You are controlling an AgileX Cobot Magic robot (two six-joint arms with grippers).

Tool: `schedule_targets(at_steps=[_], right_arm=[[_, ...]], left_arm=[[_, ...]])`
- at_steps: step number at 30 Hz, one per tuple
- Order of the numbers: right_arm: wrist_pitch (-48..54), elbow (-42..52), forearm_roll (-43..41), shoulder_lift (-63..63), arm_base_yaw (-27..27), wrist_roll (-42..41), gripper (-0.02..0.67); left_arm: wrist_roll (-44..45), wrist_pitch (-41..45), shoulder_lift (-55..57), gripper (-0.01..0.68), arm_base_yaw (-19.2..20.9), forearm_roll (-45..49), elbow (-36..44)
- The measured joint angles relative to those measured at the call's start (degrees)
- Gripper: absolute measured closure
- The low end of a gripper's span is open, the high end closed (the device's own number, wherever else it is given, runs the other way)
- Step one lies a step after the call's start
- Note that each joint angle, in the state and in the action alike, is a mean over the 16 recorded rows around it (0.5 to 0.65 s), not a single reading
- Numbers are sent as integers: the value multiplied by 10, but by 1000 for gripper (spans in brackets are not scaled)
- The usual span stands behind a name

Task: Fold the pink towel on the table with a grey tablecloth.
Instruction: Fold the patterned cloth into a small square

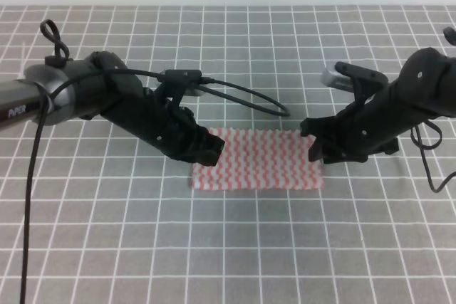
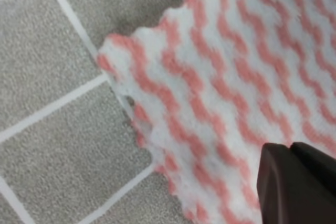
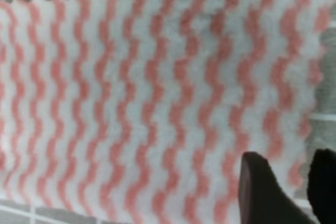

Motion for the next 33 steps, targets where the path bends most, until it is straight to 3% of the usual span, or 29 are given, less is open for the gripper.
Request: schedule_targets(at_steps=[17, 33], right_arm=[[6, -1, 24, 20, -4, -6, 455], [19, -1, 48, 28, -4, -18, 511]], left_arm=[[0, 7, 0, 673, 0, 3, 0], [1, 11, 0, 673, 0, 3, 0]])
